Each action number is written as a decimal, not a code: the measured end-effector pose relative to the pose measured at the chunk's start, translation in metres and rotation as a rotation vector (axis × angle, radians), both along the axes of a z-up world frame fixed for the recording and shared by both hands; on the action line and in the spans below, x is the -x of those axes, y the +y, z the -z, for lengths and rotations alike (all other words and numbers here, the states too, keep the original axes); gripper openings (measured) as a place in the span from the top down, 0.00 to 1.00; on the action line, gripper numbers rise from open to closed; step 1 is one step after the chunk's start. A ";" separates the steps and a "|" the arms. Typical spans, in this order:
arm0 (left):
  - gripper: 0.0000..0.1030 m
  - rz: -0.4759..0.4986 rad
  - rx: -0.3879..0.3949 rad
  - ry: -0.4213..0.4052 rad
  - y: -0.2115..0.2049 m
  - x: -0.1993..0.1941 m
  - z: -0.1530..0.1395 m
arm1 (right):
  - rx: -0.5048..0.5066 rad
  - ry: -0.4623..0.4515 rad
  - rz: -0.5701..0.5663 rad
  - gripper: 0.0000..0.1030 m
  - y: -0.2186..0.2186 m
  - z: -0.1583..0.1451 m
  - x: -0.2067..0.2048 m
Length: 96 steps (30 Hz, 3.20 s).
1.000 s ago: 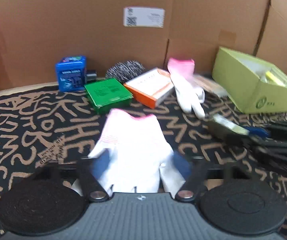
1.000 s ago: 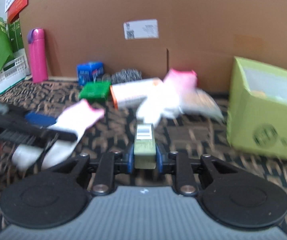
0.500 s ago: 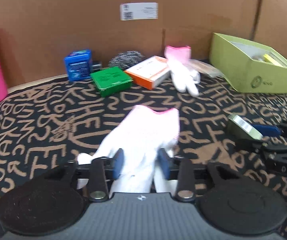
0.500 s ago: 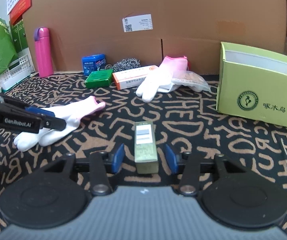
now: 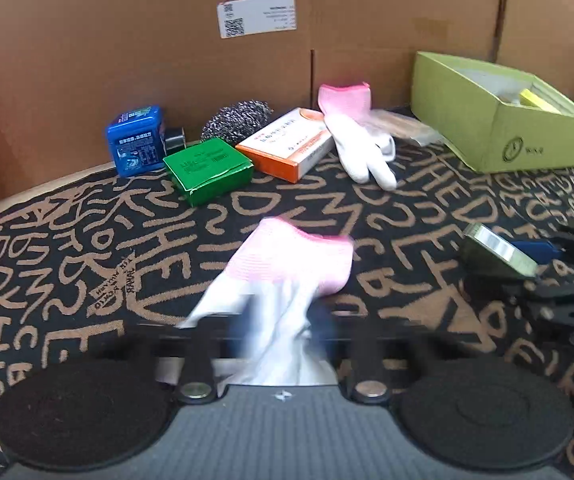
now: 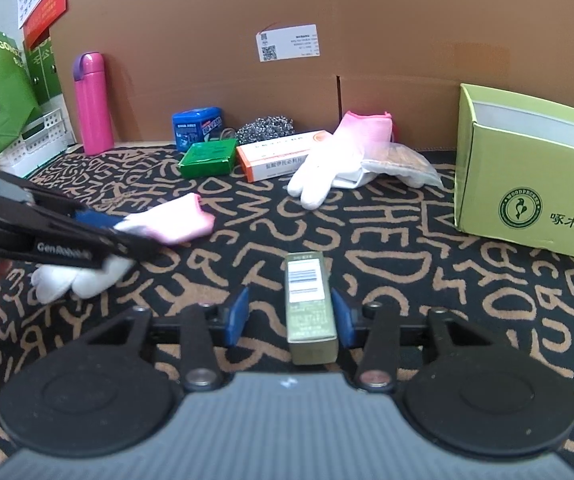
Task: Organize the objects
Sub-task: 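Carry the glove and small box into the lime-green box and open both tools, then move both open tools back toward the remaining items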
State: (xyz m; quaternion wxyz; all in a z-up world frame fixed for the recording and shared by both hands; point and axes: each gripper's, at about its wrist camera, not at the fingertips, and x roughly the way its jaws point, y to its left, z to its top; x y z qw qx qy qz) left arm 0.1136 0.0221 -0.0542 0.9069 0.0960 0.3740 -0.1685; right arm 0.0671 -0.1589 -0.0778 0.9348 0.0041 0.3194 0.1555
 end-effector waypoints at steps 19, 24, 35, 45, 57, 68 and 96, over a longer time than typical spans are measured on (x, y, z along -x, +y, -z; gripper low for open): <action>0.95 0.177 0.327 -0.036 -0.053 0.018 -0.091 | -0.087 -0.170 0.108 0.78 -0.050 -0.042 0.036; 0.95 0.282 0.374 -0.061 -0.110 -0.001 -0.126 | -0.056 -0.275 0.201 0.78 -0.090 -0.072 0.045; 0.95 0.379 0.344 -0.084 -0.245 -0.072 -0.142 | 0.013 -0.392 0.375 0.78 -0.175 -0.109 0.016; 0.94 0.337 0.347 0.003 -0.291 -0.131 -0.099 | 0.058 -0.322 0.436 0.78 -0.224 -0.085 -0.062; 0.12 0.190 0.488 0.011 -0.232 -0.109 -0.075 | 0.096 -0.403 0.406 0.00 -0.204 -0.051 -0.024; 0.11 0.059 0.268 -0.132 -0.186 -0.029 -0.088 | -0.008 -0.352 0.378 0.00 -0.164 -0.056 0.023; 0.11 -0.385 0.221 -0.072 0.004 -0.007 -0.014 | -0.021 -0.163 0.096 0.00 -0.031 -0.035 0.021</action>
